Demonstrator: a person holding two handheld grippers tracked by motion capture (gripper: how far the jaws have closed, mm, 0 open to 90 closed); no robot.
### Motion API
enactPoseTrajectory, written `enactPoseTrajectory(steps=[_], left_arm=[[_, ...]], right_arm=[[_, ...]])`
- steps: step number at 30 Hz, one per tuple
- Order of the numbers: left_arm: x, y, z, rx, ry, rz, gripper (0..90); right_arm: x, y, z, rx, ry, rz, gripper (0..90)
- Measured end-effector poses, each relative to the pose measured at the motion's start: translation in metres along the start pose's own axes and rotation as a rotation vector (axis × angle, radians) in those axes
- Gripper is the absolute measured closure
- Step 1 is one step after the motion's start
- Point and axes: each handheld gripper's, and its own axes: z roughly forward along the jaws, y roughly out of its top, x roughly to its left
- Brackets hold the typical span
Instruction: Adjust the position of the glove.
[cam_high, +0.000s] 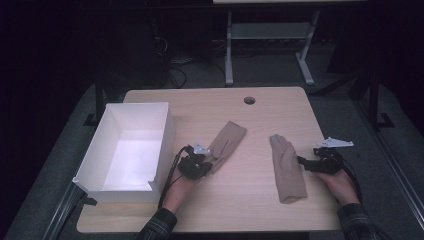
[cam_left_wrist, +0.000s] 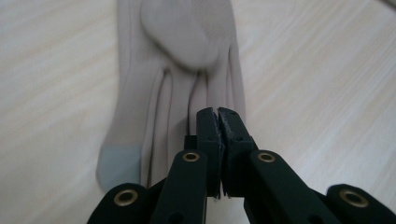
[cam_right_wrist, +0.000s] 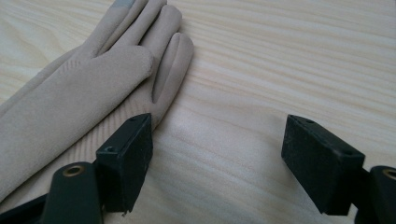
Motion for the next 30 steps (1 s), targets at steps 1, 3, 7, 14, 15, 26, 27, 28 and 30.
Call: enactPoseTrajectory(steps=[1,3,7,14,15,26,27,28,30], left_arm=[[0.000,0.010,0.004,-0.007,0.000,0.011,88.8],[0.001,0.015,0.006,-0.018,-0.002,0.018,89.2],[0.002,0.036,0.018,-0.041,-0.008,0.036,89.3],[0.010,0.061,0.048,-0.042,-0.008,0.032,89.2],[0.011,0.062,0.052,-0.043,-0.011,0.026,89.2],[0.009,0.066,0.079,-0.011,-0.044,0.005,89.5],[0.009,0.066,0.079,-0.011,-0.044,0.005,89.5],[0.007,0.065,0.077,0.001,-0.057,0.016,89.5],[0.006,0.064,0.076,0.010,-0.064,0.030,89.5]], right_arm=[[0.000,0.000,0.000,0.000,0.000,0.000,24.6],[0.000,0.000,0.000,0.000,0.000,0.000,24.6],[0.000,0.000,0.000,0.000,0.000,0.000,24.6],[0.000,0.000,0.000,0.000,0.000,0.001,24.6],[0.000,0.000,0.000,0.000,0.000,0.001,24.6],[0.000,0.000,0.000,0.001,0.001,0.002,24.6],[0.000,0.000,0.000,0.000,0.000,0.001,24.6],[0.000,0.000,0.000,0.001,0.000,0.002,24.6],[0.000,0.000,0.000,0.001,0.000,0.002,24.6]])
